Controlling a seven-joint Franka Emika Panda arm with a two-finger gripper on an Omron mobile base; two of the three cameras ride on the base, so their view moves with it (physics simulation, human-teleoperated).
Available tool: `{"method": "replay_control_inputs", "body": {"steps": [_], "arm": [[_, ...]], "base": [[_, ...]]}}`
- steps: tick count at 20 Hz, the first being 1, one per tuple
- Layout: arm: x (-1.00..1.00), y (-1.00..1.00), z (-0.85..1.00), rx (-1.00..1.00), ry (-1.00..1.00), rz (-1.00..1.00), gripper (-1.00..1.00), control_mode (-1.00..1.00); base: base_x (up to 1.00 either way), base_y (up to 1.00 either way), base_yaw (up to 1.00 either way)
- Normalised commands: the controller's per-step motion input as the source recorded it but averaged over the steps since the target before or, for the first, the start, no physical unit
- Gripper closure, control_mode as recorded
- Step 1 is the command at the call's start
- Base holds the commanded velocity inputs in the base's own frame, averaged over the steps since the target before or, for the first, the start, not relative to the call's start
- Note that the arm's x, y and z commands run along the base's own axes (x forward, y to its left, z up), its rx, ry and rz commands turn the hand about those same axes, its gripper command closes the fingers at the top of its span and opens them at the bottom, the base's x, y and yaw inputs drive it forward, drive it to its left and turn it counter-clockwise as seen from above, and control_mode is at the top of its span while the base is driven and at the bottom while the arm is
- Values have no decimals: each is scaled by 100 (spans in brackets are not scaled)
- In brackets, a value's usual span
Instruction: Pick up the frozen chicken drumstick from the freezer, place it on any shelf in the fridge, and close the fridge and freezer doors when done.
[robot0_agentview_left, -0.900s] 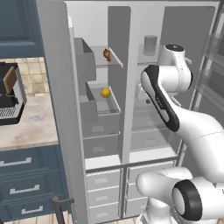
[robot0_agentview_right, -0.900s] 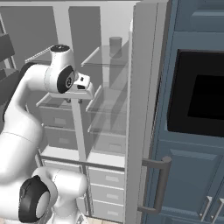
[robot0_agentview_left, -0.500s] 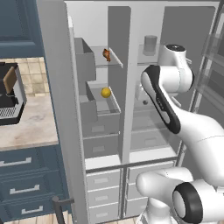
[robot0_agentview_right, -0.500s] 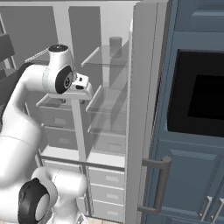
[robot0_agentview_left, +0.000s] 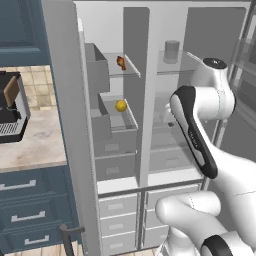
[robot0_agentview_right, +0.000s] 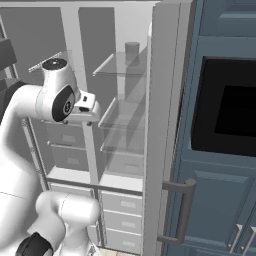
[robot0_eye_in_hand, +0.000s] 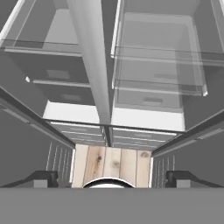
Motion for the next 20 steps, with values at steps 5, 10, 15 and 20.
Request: {"method": "replay_control_inputs", "body": {"steps": [5,10,15,20], "arm": [[-6,0,0,4,0,0,-100,-100],[-3,0,0,0,0,0,-100,100],[0,0,0,0,0,0,-100,100],[0,0,0,0,0,0,-100,100]], "base": [[0,0,0],[-9,13,0],[-2,32,1],[0,29,0]]}}
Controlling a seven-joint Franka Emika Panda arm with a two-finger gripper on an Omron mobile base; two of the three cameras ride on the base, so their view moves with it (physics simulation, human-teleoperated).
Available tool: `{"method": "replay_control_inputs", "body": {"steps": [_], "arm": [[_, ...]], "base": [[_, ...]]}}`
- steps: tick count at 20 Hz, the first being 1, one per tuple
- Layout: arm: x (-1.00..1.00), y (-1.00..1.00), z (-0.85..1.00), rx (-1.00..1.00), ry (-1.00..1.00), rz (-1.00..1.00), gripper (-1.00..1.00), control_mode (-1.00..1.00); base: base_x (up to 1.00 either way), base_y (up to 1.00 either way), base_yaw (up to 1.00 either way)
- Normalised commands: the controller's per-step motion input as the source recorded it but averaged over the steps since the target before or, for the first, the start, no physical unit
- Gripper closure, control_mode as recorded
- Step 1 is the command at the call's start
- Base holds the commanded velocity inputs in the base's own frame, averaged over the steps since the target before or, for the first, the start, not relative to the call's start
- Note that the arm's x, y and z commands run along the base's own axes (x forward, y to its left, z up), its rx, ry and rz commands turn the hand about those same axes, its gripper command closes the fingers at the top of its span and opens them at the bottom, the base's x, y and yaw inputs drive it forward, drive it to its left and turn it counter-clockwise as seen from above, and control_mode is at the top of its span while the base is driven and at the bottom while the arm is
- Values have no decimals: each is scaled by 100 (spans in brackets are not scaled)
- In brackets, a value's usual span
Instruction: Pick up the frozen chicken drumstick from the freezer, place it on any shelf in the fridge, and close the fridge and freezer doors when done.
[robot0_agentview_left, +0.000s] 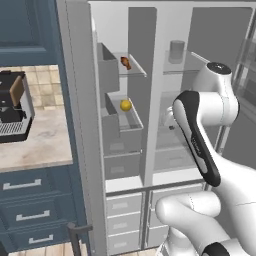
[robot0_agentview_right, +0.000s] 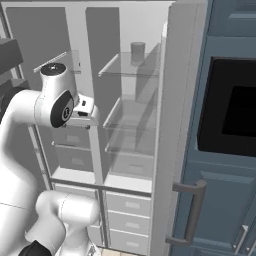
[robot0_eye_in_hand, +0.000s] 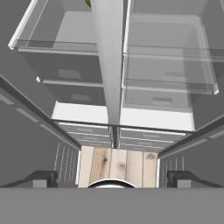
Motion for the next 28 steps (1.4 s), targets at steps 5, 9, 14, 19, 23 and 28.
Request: {"method": "replay_control_inputs", "body": {"steps": [5,9,14,19,23,28], "arm": [[0,0,0,0,0,0,-100,100],[0,0,0,0,0,0,-100,100],[0,0,0,0,0,0,-100,100],[0,0,0,0,0,0,-100,100],[0,0,0,0,0,0,-100,100],[0,0,0,0,0,0,-100,100]], "base": [[0,27,0],[0,34,0],[0,36,0],[8,33,0],[28,32,0],[45,16,0]]}}
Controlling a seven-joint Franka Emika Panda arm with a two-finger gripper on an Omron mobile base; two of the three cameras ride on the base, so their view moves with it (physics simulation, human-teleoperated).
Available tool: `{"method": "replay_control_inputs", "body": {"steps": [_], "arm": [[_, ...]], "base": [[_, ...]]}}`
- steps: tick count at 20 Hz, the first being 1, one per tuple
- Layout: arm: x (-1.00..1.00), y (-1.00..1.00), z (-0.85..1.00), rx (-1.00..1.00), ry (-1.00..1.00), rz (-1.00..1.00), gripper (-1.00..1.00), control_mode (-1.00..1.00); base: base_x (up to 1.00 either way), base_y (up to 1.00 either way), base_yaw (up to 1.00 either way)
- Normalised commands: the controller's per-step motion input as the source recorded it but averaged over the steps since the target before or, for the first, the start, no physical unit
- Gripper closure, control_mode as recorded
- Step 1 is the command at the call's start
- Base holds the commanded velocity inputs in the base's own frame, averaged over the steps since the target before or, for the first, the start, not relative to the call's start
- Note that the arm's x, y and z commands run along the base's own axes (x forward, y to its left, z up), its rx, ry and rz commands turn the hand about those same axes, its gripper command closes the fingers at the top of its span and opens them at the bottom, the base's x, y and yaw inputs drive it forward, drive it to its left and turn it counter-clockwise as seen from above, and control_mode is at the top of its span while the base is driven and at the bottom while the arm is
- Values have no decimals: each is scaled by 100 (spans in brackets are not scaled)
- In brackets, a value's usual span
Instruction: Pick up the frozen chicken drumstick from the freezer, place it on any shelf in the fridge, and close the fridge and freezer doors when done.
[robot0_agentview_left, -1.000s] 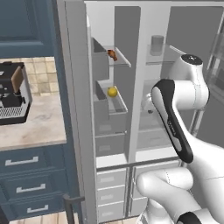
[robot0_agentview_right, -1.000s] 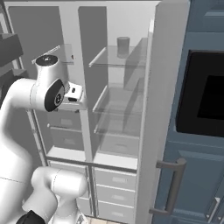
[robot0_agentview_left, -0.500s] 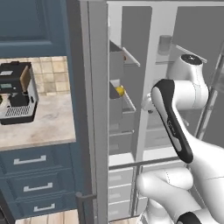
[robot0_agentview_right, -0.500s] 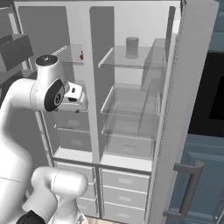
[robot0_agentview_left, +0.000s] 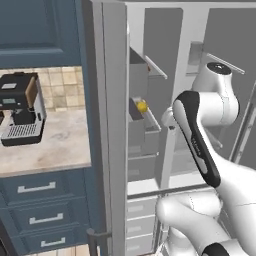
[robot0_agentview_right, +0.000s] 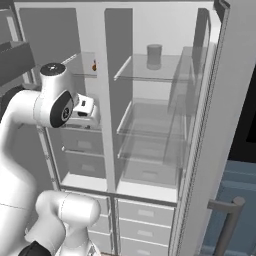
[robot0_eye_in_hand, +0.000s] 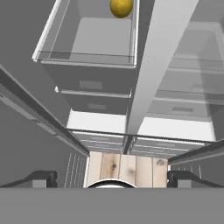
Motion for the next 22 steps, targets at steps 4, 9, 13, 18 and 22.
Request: {"method": "replay_control_inputs", "body": {"steps": [4,9,13,18,22], "arm": [[0,0,0,0,0,0,-100,100],[3,37,72,0,-19,-10,-100,-100],[0,64,100,0,-48,-25,-100,-100],[1,19,93,7,-36,-24,-100,-100],[38,-17,35,16,-17,-7,-100,-100]], "base": [[54,8,0],[7,5,0],[0,0,0],[0,0,0],[0,0,0]]}}
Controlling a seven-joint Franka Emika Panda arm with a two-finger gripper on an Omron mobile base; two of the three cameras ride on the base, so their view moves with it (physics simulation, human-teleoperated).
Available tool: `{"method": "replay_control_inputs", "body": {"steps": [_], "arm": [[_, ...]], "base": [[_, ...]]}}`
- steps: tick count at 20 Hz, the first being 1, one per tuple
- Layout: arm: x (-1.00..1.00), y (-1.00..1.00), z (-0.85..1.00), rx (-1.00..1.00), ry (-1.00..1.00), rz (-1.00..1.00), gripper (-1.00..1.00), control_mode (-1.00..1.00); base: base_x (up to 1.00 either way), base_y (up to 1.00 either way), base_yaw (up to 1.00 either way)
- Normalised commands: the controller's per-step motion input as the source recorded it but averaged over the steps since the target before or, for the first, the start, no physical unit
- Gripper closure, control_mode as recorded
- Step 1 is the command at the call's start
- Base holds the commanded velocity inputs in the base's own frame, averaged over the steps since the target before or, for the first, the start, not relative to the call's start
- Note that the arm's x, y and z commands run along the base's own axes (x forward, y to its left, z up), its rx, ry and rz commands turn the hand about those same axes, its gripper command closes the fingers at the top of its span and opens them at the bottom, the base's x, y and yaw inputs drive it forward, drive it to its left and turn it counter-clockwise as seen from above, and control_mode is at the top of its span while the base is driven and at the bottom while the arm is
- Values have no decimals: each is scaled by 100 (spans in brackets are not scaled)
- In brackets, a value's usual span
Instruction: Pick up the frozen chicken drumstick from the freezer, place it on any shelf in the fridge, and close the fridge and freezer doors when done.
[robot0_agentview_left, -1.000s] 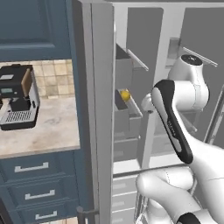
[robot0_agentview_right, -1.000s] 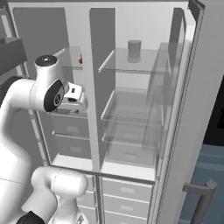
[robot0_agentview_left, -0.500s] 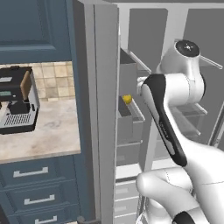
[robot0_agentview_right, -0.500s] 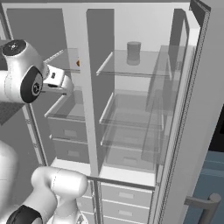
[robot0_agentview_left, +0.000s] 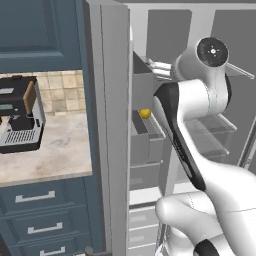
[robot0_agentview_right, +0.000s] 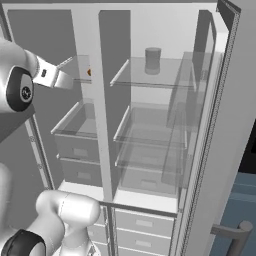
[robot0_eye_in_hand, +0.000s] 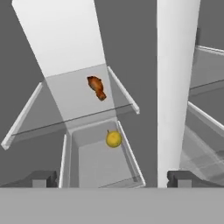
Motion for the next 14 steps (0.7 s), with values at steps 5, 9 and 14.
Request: {"method": "replay_control_inputs", "body": {"steps": [5,9,14], "arm": [[47,4,0,2,-2,0,-100,-100],[75,14,0,0,1,3,-100,-100],[90,14,0,-1,10,2,-100,-100]], "base": [[0,0,0],[0,0,0],[0,0,0]]}}
